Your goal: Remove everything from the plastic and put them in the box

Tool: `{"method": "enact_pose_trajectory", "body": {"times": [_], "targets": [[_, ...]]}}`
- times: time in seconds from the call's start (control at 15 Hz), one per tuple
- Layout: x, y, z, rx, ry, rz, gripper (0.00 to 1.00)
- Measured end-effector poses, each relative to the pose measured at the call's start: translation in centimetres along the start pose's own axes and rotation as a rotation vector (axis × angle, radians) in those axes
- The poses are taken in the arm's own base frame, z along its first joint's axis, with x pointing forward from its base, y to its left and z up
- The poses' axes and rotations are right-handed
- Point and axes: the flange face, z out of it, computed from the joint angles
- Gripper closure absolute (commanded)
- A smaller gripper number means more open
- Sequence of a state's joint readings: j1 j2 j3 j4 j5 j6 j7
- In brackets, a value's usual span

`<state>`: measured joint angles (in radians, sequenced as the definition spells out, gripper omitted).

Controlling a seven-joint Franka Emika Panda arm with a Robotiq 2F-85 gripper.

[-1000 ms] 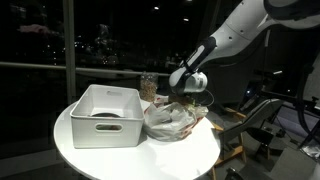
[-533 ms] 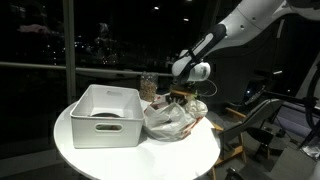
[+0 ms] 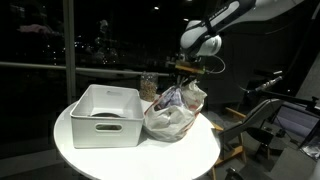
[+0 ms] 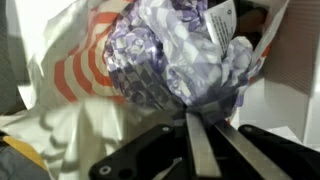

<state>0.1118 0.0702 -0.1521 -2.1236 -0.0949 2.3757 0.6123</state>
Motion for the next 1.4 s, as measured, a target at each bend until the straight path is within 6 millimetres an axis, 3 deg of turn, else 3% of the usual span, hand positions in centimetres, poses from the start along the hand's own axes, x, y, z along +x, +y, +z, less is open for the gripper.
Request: {"method": "enact_pose_trajectory", "body": {"times": [0.47,0.87,1.13,1.27,1.4], "targets": [[-0.4,-1.3,-15.4,0.132,0.241,-0.051,0.99],[-5.1,-5.5,-26.5,0.272,0.449,-0.157,0.99],[-9.6,-9.6,-31.2,0.347,0.543,-0.264,0.99],[-11.6,-12.0,-32.1,0.348,0.569,-0.329,0.99],[-13.3,-14.6,-31.7,0.335,0.583,-0.392,0.99]]}}
